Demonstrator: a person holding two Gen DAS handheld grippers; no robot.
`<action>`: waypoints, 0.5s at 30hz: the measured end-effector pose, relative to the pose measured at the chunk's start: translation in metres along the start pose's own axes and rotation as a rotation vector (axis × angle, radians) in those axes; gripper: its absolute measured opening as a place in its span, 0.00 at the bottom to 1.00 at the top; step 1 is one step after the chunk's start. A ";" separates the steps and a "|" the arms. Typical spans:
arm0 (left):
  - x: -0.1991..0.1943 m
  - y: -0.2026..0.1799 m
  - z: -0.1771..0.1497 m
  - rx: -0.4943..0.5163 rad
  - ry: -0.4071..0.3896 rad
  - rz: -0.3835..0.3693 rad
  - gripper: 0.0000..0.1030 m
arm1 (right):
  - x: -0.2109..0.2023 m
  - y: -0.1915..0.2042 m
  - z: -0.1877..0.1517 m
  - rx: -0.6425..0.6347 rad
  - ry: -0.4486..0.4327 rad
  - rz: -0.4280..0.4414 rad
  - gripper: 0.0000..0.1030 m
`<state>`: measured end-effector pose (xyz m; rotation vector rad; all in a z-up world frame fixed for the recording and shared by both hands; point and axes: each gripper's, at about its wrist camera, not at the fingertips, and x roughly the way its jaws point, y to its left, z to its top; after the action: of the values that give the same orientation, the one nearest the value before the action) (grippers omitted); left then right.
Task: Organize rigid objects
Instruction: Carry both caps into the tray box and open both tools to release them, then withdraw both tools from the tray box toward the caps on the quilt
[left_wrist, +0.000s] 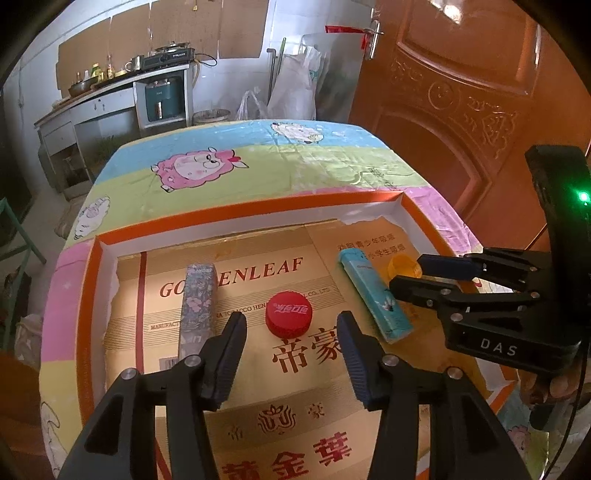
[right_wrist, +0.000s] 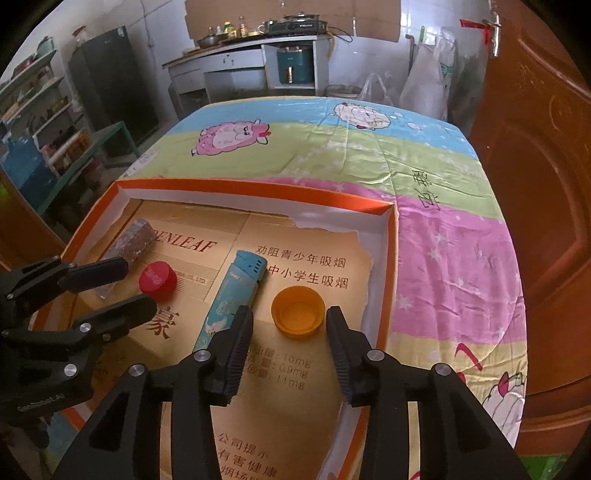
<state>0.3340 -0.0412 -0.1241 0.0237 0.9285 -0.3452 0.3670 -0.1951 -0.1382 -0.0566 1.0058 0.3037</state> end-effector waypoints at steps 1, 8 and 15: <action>-0.002 -0.001 0.000 0.001 -0.004 -0.001 0.49 | -0.003 0.000 -0.001 0.003 -0.004 0.002 0.43; -0.023 -0.004 -0.005 0.003 -0.027 -0.001 0.49 | -0.020 0.006 -0.006 0.003 -0.021 0.006 0.43; -0.046 -0.007 -0.012 0.001 -0.054 0.003 0.49 | -0.043 0.014 -0.016 0.000 -0.034 0.003 0.43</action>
<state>0.2968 -0.0331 -0.0938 0.0169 0.8743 -0.3420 0.3284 -0.1939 -0.1099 -0.0502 0.9719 0.3062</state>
